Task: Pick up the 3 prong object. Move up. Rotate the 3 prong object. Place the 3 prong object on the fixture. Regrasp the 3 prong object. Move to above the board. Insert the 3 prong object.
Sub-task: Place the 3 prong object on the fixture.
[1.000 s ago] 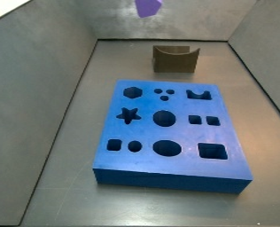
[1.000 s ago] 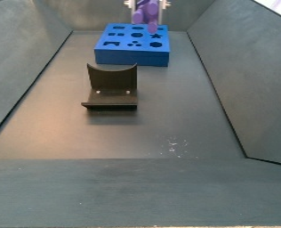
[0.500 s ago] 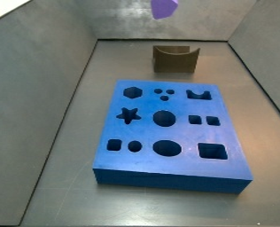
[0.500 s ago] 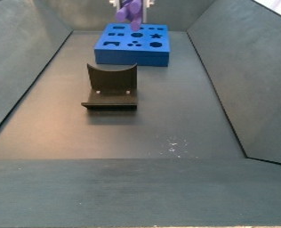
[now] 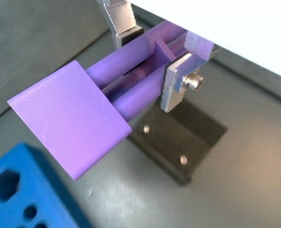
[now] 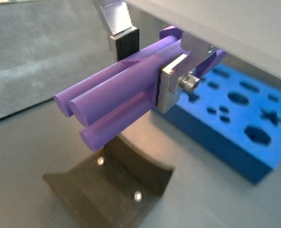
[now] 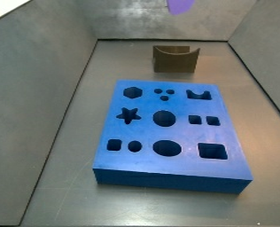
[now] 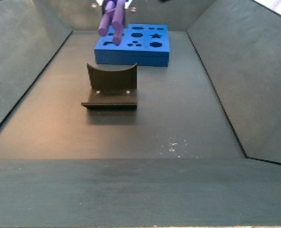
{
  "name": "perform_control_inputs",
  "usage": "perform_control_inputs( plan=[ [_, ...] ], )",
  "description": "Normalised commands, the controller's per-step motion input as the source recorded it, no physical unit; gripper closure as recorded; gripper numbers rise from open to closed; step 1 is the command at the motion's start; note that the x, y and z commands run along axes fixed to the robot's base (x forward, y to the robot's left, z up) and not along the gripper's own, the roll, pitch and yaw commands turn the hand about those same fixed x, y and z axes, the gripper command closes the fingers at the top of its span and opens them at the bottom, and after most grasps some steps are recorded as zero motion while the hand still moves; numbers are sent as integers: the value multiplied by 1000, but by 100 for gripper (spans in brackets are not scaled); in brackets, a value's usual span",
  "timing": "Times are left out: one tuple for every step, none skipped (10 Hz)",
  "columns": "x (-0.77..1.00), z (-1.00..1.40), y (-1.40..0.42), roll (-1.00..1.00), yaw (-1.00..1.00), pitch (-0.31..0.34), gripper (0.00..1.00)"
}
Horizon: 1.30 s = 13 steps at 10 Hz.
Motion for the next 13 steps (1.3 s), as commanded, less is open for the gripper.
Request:
perform_control_inputs(
  plan=[
    [212, -12, 41, -1000, 42, 3, 100],
    [141, -13, 42, -1000, 33, 31, 100],
    [67, -12, 47, -1000, 15, 60, 100],
    [51, -10, 44, -984, -7, 73, 100],
    [61, -20, 42, -811, -30, 82, 100],
    [80, -21, 46, -583, -53, 92, 100],
    [85, -19, 48, -413, -68, 94, 100],
    [86, -17, 35, -279, -74, 88, 100],
    [74, -13, 33, -210, -85, 72, 100],
    [126, -1000, 134, -1000, -44, 339, 100],
    [135, -1000, 140, -1000, -67, 331, 100],
    [146, -1000, 141, -1000, -115, 343, 100],
    [172, -1000, 137, -818, -206, 298, 100]
  ],
)
